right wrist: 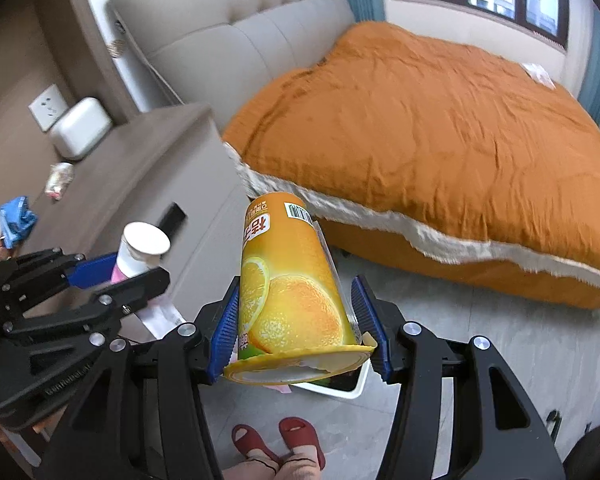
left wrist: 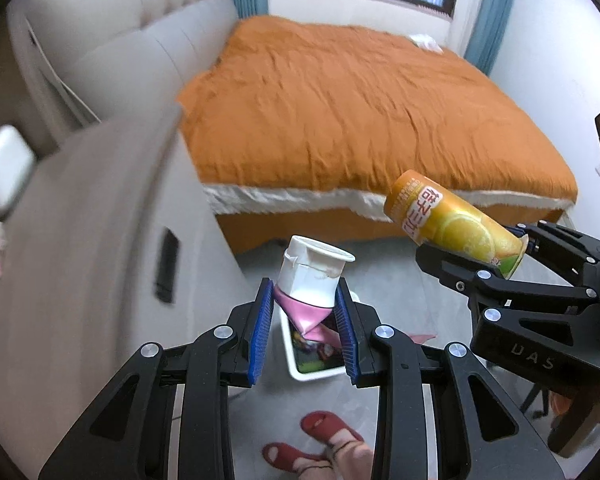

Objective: Collect trash
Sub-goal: 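Carry both items to the white bin and open both tools over it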

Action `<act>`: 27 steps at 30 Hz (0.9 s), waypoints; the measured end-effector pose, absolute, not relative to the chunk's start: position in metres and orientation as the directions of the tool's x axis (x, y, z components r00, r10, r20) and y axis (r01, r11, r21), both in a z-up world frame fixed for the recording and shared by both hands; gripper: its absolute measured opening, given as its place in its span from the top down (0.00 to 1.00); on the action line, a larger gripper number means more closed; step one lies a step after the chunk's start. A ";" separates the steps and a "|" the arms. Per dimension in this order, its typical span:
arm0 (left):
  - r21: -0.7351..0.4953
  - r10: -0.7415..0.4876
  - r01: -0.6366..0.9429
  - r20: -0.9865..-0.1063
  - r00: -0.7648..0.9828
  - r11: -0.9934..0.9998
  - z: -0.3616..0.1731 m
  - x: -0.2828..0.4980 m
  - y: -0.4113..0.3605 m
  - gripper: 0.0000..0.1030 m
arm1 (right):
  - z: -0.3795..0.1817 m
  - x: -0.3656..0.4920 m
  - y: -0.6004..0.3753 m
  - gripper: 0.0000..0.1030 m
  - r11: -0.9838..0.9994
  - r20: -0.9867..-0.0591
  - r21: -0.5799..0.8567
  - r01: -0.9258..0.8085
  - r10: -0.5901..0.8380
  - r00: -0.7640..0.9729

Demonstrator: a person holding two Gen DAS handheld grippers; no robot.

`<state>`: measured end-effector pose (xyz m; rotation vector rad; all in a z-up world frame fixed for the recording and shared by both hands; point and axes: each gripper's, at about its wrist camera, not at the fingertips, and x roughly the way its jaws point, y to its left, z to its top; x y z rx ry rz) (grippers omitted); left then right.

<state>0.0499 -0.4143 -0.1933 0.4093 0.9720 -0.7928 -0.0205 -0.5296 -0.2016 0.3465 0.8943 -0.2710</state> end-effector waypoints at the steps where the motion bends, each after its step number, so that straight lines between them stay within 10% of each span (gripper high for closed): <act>1: -0.039 -0.407 0.755 -0.860 0.308 0.654 -0.201 0.051 -0.418 0.71 | -0.211 -0.020 -0.533 0.46 0.906 -0.804 0.185 0.380 -0.083 0.589; 19: -0.113 -0.278 0.749 -0.956 0.097 0.653 -0.489 0.074 -0.463 0.69 | -0.461 0.015 -0.572 0.46 0.835 -0.921 0.244 0.493 0.040 0.388; 20: -0.117 -0.268 0.749 -0.960 0.084 0.652 -0.508 0.077 -0.464 0.62 | -0.473 0.017 -0.571 0.38 0.840 -0.925 0.234 0.490 0.037 0.379; 22: -0.109 -0.236 0.747 -0.970 0.065 0.656 -0.533 0.080 -0.465 0.10 | -0.498 0.019 -0.570 0.08 0.853 -0.934 0.204 0.481 0.022 0.357; 27: -0.079 -0.190 0.728 -0.979 0.072 0.681 -0.568 0.081 -0.460 0.05 | -0.538 0.016 -0.569 0.05 0.866 -0.954 0.158 0.475 0.009 0.300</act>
